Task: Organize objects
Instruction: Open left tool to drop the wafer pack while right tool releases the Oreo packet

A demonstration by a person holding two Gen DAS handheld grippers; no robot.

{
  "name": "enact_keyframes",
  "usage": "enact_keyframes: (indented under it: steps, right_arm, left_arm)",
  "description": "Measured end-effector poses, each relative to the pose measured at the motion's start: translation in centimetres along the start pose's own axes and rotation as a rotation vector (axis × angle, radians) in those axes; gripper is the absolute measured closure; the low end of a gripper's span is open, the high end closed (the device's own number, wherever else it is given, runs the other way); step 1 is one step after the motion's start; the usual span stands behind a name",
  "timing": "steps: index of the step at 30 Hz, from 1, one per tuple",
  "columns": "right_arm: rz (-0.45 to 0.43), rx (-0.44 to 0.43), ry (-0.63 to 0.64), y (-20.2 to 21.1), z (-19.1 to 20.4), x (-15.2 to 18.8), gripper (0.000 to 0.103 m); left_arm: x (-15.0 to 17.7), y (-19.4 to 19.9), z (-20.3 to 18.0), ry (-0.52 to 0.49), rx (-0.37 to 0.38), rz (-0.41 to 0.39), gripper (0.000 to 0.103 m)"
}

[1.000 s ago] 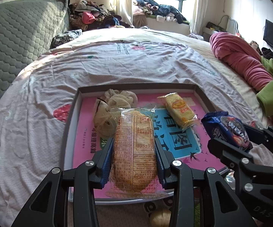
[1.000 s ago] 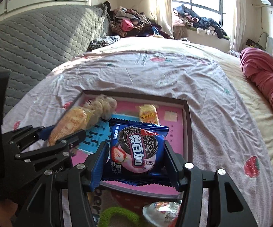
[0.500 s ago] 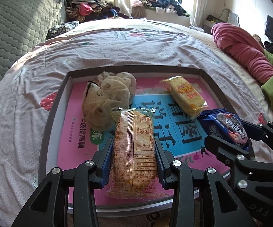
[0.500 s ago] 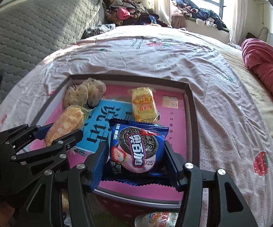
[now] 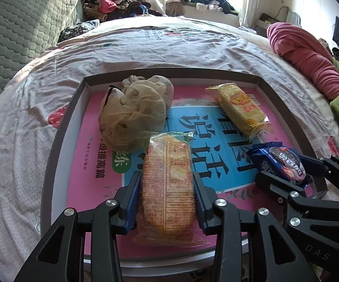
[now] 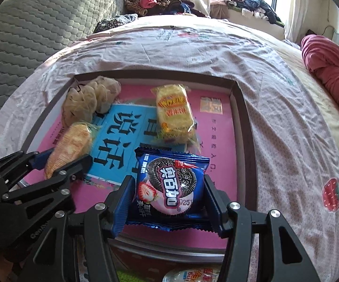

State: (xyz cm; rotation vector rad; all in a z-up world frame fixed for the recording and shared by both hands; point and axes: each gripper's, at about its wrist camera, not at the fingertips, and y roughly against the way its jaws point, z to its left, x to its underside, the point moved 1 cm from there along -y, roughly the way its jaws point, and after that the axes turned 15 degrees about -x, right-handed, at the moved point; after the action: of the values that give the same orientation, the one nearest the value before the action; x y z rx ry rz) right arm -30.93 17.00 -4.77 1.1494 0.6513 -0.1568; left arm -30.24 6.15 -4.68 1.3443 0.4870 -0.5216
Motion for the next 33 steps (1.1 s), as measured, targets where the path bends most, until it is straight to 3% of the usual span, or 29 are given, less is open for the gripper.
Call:
enact_keyframes:
  steps: [9,14,17,22,33]
  right_arm:
    - [0.014,0.002,-0.003,-0.6,-0.2,0.1,0.046]
    - [0.018,-0.003,-0.012,-0.6,-0.3,-0.1,0.046]
    - [0.024,0.001,-0.012,-0.7,-0.3,-0.2,0.045]
    - [0.025,-0.005,-0.024,-0.5,-0.3,-0.2,0.03]
    - [-0.02,-0.008,-0.036,2.0,-0.1,-0.6,0.018]
  left_arm:
    - [-0.1,-0.2,0.2,-0.004,0.006,-0.002,0.058]
    - [-0.2,-0.4,0.6,0.008,-0.014,0.007,0.039]
    - [-0.2,-0.6,0.9,0.012,-0.019,0.016,0.034]
    - [0.0,-0.6,1.4,0.013,-0.032,0.027,0.026]
    - [0.4,0.2,3.0,0.038,-0.047,0.039,0.023]
